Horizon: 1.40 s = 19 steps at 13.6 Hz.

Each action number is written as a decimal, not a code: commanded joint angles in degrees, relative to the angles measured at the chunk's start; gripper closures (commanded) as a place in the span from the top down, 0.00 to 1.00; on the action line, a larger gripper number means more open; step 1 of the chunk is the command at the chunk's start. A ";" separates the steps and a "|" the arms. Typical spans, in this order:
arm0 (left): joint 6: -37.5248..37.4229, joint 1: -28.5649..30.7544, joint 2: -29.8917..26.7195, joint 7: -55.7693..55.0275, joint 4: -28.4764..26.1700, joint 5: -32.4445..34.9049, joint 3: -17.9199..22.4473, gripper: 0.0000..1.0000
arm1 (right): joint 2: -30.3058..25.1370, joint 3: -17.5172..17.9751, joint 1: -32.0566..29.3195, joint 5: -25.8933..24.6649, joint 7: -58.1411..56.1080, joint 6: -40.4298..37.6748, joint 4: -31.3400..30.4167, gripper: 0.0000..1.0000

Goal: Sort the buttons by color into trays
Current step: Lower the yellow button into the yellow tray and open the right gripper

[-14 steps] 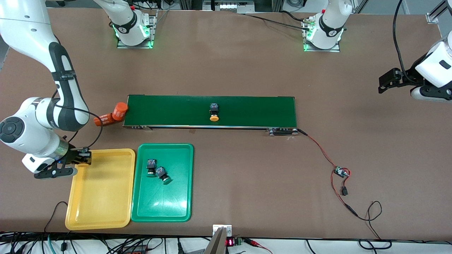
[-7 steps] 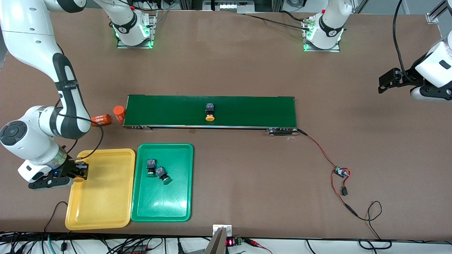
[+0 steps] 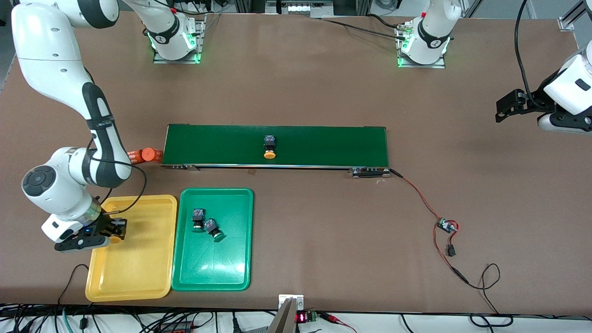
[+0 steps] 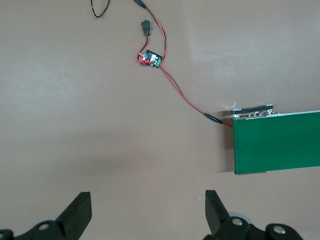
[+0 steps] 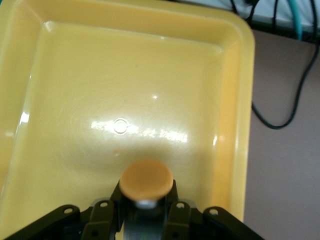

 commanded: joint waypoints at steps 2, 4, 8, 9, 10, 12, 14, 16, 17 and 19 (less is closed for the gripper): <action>-0.86 -0.03 -0.13 0.83 0.50 0.87 0.00 1.00 | 1.28 0.24 1.07 0.18 0.20 0.22 1.13 0.75; -0.86 -0.03 -0.13 0.83 0.59 0.87 0.00 1.00 | 1.46 0.15 1.34 0.27 0.20 0.31 0.60 0.85; -0.86 -0.03 -0.13 0.83 0.59 0.87 0.00 1.00 | -2.30 0.06 2.39 0.53 2.74 -0.92 -3.59 1.00; -0.86 0.06 -0.13 0.92 0.50 0.87 0.00 1.00 | -4.59 0.06 2.57 0.53 4.84 -1.01 -6.67 1.00; -0.86 0.06 -0.13 0.83 0.58 0.87 0.09 1.00 | -7.39 0.06 3.09 0.53 5.99 -1.10 -9.74 1.00; -0.86 0.06 -0.13 0.83 0.59 0.78 0.09 1.00 | -12.67 0.15 3.80 0.53 6.18 -2.67 -15.02 1.00; -0.86 0.06 -0.12 0.83 0.59 0.87 0.09 1.00 | -17.77 0.58 4.23 0.62 6.79 -7.49 -18.98 1.00; -0.86 0.06 -0.13 0.92 0.58 0.87 0.09 1.00 | -22.43 0.94 5.72 0.62 10.47 -12.23 -21.45 1.00; -0.86 0.06 -0.04 0.92 0.59 0.87 0.17 1.00 | -24.54 1.29 6.78 0.62 12.58 -14.96 -22.42 1.00; -0.86 0.06 -0.04 0.92 0.59 0.78 0.35 1.00 | -27.71 3.39 7.31 0.62 17.23 -19.36 -23.74 1.00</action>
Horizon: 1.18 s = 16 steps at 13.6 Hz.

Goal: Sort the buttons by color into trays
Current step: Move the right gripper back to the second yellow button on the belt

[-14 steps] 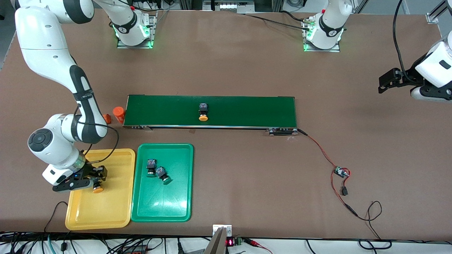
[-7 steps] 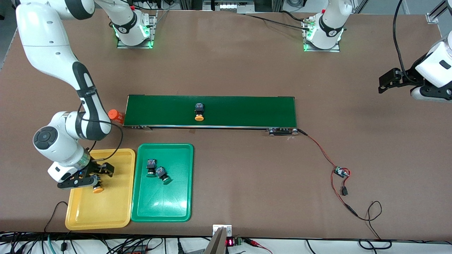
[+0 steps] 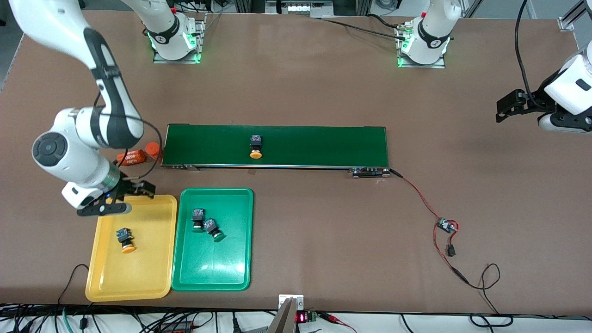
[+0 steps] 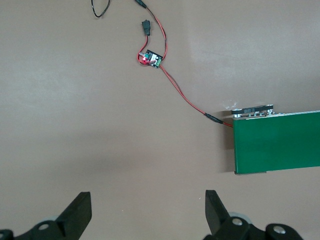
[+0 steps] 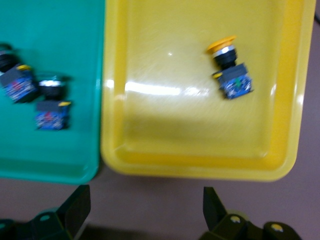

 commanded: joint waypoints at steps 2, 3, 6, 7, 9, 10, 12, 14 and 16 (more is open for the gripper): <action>-0.85 0.10 -0.04 0.92 0.58 0.87 0.47 1.00 | -7.39 3.36 0.73 0.41 9.54 -7.13 -5.53 1.00; -0.85 0.10 0.05 0.92 0.59 0.78 0.56 1.00 | -8.10 4.32 0.73 0.41 10.43 -8.63 -5.79 1.00; -0.85 0.01 -0.04 0.92 0.59 0.87 0.47 1.00 | -8.72 6.25 0.81 6.44 12.55 -9.35 -7.20 1.00; -0.77 0.10 0.05 0.92 0.59 0.78 0.47 1.00 | -8.63 6.87 1.25 7.34 12.64 -9.18 -7.20 1.00; -0.85 0.10 -0.04 0.92 0.50 0.87 0.47 1.00 | -8.72 7.05 3.97 7.00 14.91 -8.82 -7.38 1.00; -0.85 0.10 -0.04 0.92 0.50 0.87 0.56 1.00 | -8.63 7.05 5.46 6.82 15.53 -8.65 -7.38 1.00; -0.85 0.01 0.05 0.92 0.59 0.87 0.47 1.00 | -8.72 7.05 7.22 5.60 16.59 -6.90 -8.51 1.00; -0.85 0.01 -0.04 0.83 0.59 0.87 0.04 1.00 | -9.07 7.23 9.77 1.13 21.14 -1.99 -11.23 1.00; -0.85 0.01 -0.04 0.83 0.59 0.87 -0.05 1.00 | -8.98 7.32 11.79 -2.04 26.68 1.88 -13.08 1.00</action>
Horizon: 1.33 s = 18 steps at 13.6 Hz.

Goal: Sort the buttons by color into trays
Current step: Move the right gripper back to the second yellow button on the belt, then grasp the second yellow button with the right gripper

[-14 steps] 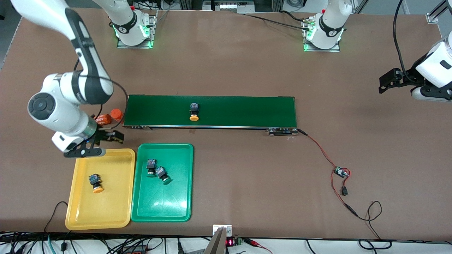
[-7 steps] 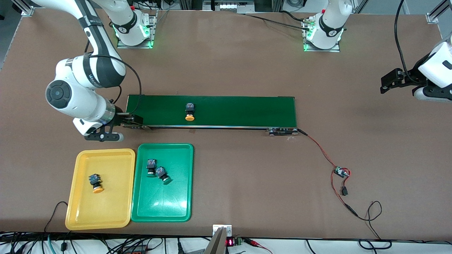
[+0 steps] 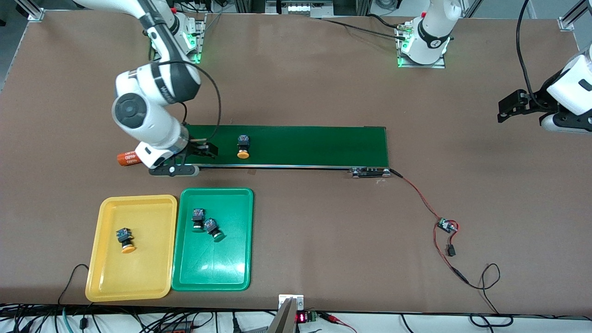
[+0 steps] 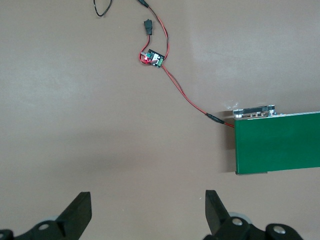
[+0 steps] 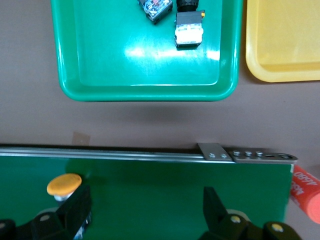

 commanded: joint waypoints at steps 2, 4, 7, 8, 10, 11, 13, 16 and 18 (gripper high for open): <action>-0.81 -0.01 -0.05 0.83 0.59 0.78 -0.24 1.00 | -1.41 0.01 2.76 -3.27 6.61 4.35 -3.71 1.00; -0.89 -0.01 -0.05 0.83 0.59 0.78 -0.24 1.00 | -1.32 0.01 3.99 -3.27 7.05 4.35 -3.62 1.00; -0.89 -0.01 -0.05 0.83 0.59 0.87 -0.24 1.00 | -0.28 0.01 5.22 -3.27 8.11 4.35 -3.71 1.00; -0.89 -0.01 -0.05 0.83 0.59 0.87 -0.24 1.00 | -0.18 0.10 5.48 -3.27 8.11 4.44 -3.97 1.00; -0.89 -0.01 -0.05 0.83 0.59 0.78 -0.24 1.00 | 0.08 1.59 5.31 -3.27 8.11 4.44 -5.28 1.00; -1.07 -0.01 -0.05 0.83 0.59 0.87 -0.24 1.00 | 0.08 1.68 5.31 -3.27 8.20 4.44 -6.07 1.00; -1.33 -0.01 -0.05 1.00 0.59 0.78 -0.24 1.00 | 0.08 2.38 5.22 -3.27 8.11 4.35 -7.22 1.00; -1.68 -0.01 -0.05 1.36 0.67 0.87 -0.24 1.00 | 0.96 2.39 5.22 -3.27 8.11 4.44 -7.58 1.00; -1.69 -0.01 -0.14 1.27 0.59 0.87 -0.24 1.00 | 1.75 2.39 5.05 -3.27 8.11 4.53 -7.58 1.00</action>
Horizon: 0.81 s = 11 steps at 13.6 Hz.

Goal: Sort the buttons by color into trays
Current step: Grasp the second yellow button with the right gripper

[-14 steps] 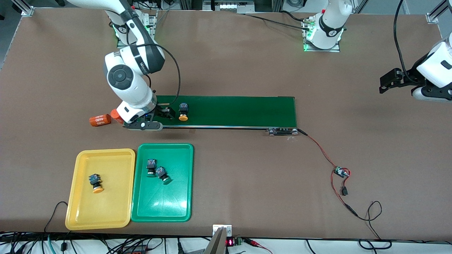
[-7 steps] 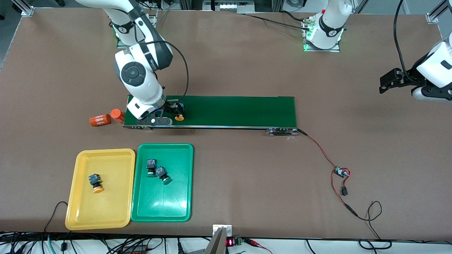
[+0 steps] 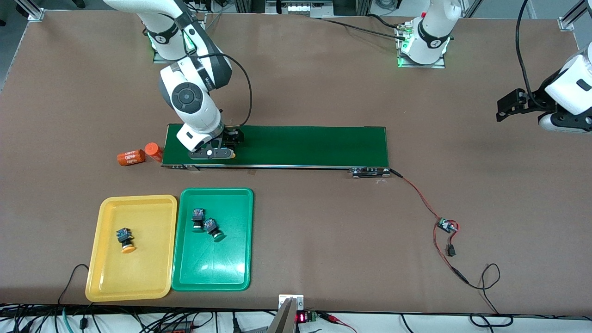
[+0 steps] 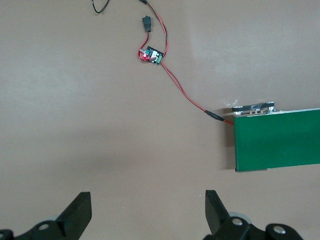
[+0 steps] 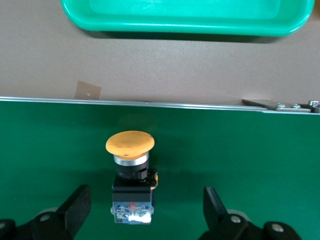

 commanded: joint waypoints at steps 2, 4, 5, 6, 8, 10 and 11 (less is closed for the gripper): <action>-1.04 0.01 -0.05 1.06 0.67 0.87 -0.18 1.00 | 1.32 0.35 -0.46 -0.99 1.23 0.75 -0.42 1.00; -1.04 0.01 -0.05 0.97 0.67 0.87 -0.18 1.00 | 1.58 0.35 -0.63 -0.99 1.23 0.75 -0.42 1.00; -1.04 0.01 -0.14 0.88 0.67 0.87 -0.18 1.00 | 1.67 0.35 -0.90 -0.99 1.06 0.75 -0.42 0.96; -1.04 0.01 -0.14 0.88 0.67 0.87 -0.18 1.00 | 2.02 0.35 -1.25 -0.99 0.88 0.75 -0.33 0.95; -1.04 0.01 -0.14 0.88 0.67 0.87 -0.18 1.00 | 2.11 0.35 -1.43 -0.99 0.62 0.75 -0.25 0.90; -1.04 0.01 -0.14 0.88 0.67 0.87 -0.18 1.00 | 2.20 0.35 -1.60 -0.99 0.35 0.75 -0.25 0.70; -1.04 0.01 -0.14 0.79 0.67 0.87 -0.18 1.00 | 2.20 0.26 -1.60 -1.07 0.26 0.75 -0.16 0.59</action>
